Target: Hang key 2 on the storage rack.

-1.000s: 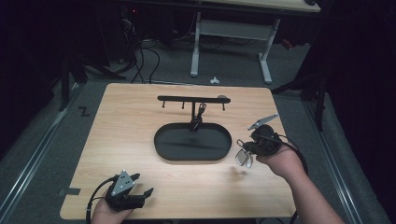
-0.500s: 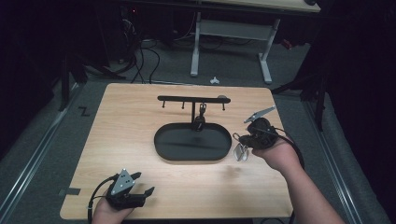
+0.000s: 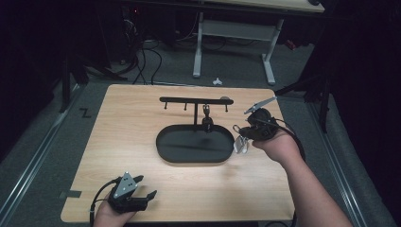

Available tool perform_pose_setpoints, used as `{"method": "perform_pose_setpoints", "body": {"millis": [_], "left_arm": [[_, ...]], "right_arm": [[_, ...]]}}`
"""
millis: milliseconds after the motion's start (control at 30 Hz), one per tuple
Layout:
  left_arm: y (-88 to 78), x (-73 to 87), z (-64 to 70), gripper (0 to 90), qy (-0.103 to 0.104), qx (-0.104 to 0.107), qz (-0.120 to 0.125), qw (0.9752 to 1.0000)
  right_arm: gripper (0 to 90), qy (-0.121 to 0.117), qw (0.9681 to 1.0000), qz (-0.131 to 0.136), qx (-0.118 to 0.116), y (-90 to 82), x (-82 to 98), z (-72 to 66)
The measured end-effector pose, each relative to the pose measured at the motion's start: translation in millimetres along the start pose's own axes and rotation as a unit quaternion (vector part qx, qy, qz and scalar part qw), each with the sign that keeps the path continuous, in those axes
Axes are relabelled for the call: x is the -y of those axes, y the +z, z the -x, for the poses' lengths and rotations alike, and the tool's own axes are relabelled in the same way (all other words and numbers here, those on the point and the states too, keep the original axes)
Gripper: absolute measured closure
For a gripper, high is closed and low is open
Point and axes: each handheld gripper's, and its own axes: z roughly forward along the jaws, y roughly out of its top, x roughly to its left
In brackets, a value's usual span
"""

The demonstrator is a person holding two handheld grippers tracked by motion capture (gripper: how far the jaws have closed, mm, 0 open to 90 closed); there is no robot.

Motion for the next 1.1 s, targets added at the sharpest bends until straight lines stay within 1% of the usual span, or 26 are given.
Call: {"method": "perform_pose_setpoints", "body": {"millis": [67,100,133,200,267,467,667,733,833,900,1033,1100], "left_arm": [[-1.3,-0.1,-0.3,25.5,-0.001,-0.002,0.006,1.0000],[-2.0,-0.3,-0.5,25.4,-0.001,-0.002,0.006,1.0000],[-2.8,-0.3,-0.7,25.5,0.001,-0.003,0.004,1.0000],[-3.4,0.5,-0.5,25.5,0.001,-0.004,0.004,1.0000],[-4.1,1.8,-0.8,25.5,0.002,-0.005,0.001,1.0000],[-7.5,2.7,-1.1,25.5,-0.003,-0.010,0.005,0.9999],[-7.5,3.8,1.1,25.4,0.001,-0.011,0.001,0.9999],[-7.9,4.4,0.2,25.5,0.000,-0.012,0.001,0.9999],[-8.2,5.2,-0.8,25.5,-0.003,-0.011,0.000,0.9999],[-8.3,5.5,-0.9,25.5,-0.003,-0.011,-0.002,0.9999],[-8.0,5.7,-0.2,25.5,-0.001,-0.013,-0.003,0.9999],[-7.8,5.8,0.4,25.5,-0.001,-0.013,-0.002,0.9999]], "right_arm": [[85.2,0.001,1.0000,0.001,0.001,0.6,-4.0,1.2],[85.2,0.006,1.0000,0.001,0.002,0.9,-6.1,1.0],[85.2,0.000,1.0000,0.003,0.003,1.5,-8.4,1.7],[85.2,0.003,1.0000,0.005,0.001,2.9,-12.9,1.7],[85.2,0.000,1.0000,0.007,0.001,4.6,-17.6,1.6],[85.2,-0.010,0.9998,0.016,0.001,5.6,-30.6,-0.1],[85.2,-0.013,0.9997,0.021,0.000,6.8,-36.7,-0.3],[85.2,-0.008,0.9997,0.022,-0.002,7.4,-38.0,0.1],[85.2,-0.010,0.9996,0.028,-0.005,7.5,-40.6,0.0],[85.2,-0.015,0.9993,0.032,-0.006,6.3,-43.3,0.0],[85.2,-0.006,0.9991,0.041,-0.005,5.3,-49.3,5.1],[85.2,-0.001,0.9993,0.038,-0.005,7.6,-50.5,8.6]]}}
